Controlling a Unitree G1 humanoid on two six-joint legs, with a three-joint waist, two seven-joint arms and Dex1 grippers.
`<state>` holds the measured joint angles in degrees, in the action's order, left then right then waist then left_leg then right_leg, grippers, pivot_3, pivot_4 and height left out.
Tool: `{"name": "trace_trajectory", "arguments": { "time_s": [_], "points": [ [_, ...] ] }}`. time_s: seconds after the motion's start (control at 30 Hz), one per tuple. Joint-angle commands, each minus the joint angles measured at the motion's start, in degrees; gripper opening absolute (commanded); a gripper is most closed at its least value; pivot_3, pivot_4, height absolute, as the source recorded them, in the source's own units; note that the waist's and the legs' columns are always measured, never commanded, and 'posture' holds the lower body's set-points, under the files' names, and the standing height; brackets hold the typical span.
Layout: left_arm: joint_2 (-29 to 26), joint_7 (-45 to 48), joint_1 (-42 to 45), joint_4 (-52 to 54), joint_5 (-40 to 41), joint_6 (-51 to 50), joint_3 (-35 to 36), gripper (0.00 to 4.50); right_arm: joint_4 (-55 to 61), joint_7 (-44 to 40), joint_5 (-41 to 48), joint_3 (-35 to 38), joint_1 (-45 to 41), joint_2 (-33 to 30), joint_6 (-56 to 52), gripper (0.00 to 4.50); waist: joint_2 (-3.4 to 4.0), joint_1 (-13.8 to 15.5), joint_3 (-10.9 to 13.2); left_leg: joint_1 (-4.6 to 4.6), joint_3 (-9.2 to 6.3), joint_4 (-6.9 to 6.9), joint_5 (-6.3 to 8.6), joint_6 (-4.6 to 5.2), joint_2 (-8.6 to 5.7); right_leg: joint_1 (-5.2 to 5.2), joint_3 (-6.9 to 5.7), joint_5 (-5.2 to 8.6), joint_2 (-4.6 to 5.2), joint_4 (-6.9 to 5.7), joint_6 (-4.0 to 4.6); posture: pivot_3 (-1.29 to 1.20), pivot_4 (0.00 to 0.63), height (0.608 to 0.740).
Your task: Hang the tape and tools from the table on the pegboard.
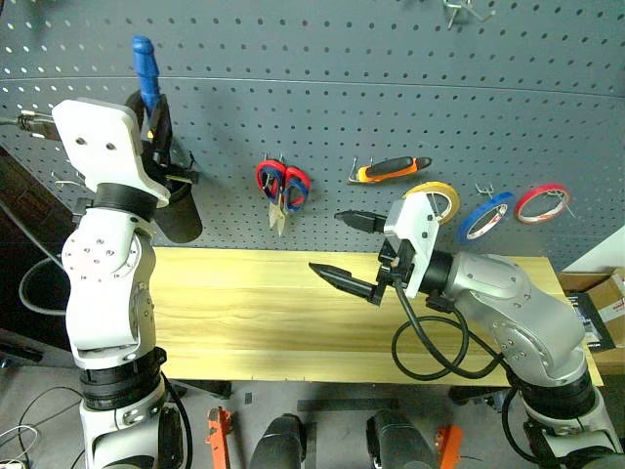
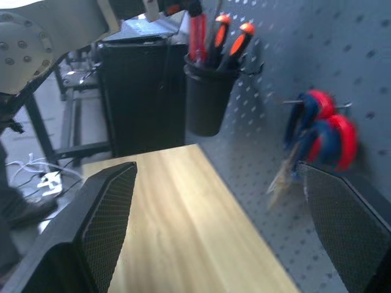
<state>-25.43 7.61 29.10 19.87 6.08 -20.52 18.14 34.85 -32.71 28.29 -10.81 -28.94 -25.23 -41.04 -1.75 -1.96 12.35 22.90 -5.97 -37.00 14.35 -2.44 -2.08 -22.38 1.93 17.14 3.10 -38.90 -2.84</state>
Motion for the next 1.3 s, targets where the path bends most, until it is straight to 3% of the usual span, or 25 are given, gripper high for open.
{"name": "trace_trajectory", "arguments": {
  "time_s": [0.03,0.37,0.6,0.63,0.97,1.17,1.3],
  "points": [
    [-0.03,-1.90,1.14,-2.37,-0.93,3.41,1.26,0.60,1.15,-0.51,-0.01,0.99,-0.99,0.00,1.75,4.50,-0.01,0.07,-0.01,0.01,-0.01,0.00,0.00,0.00,-0.01,0.00,0.00,0.00,0.02,0.00,0.00,-0.05,0.140,0.740],
    [-0.31,-3.24,2.90,-15.68,-2.40,14.61,0.69,0.60,1.97,0.11,0.13,1.27,-0.60,-0.37,1.31,4.50,-0.09,0.04,-0.08,0.00,-0.02,-0.04,-0.02,-0.03,-0.01,-0.01,-0.01,0.00,0.02,-0.06,0.00,-0.07,0.136,0.740],
    [0.86,-6.49,-0.49,-16.31,-2.04,14.34,2.43,0.60,2.23,0.05,0.53,1.51,-0.36,-0.69,1.14,4.50,-0.13,-0.23,-0.20,-0.01,0.01,-0.04,-0.02,-0.03,-0.02,-0.03,0.04,0.00,0.04,-0.07,0.00,-0.07,0.137,0.740],
    [1.13,-6.95,-0.76,-16.21,-1.68,13.94,2.65,1.31,2.24,0.01,0.61,1.56,-0.33,-0.70,1.15,4.50,-0.14,-0.25,-0.23,-0.01,0.01,-0.05,-0.02,-0.03,-0.01,-0.04,0.04,0.00,0.04,-0.08,0.00,-0.07,0.137,0.740],
    [5.59,-10.60,-0.57,-5.11,1.50,2.51,1.07,4.24,2.33,0.33,1.28,3.51,1.83,-0.87,1.11,4.50,-0.59,-0.37,-1.11,-0.01,0.01,-0.07,-0.02,-0.03,-0.02,-0.02,0.04,0.00,0.03,-0.11,0.00,-0.05,0.108,0.740],
    [6.68,-15.91,-2.84,4.96,-5.55,-10.30,-2.90,4.24,2.42,1.12,0.00,3.84,7.38,-0.51,2.60,4.50,-0.70,-0.22,-2.74,-0.02,0.02,-0.07,-0.02,-0.03,-0.04,-0.02,0.07,0.00,0.02,-0.12,0.00,-0.02,0.074,0.740],
    [6.68,-10.97,-12.83,8.62,-5.28,-8.63,-6.11,4.24,0.33,4.62,-4.58,2.97,14.59,0.92,6.54,4.50,-0.57,-0.23,-4.63,-0.14,0.14,0.00,-0.02,-0.03,-0.05,0.02,0.22,0.00,0.00,-0.10,0.00,0.00,0.038,0.740]
  ]
}}
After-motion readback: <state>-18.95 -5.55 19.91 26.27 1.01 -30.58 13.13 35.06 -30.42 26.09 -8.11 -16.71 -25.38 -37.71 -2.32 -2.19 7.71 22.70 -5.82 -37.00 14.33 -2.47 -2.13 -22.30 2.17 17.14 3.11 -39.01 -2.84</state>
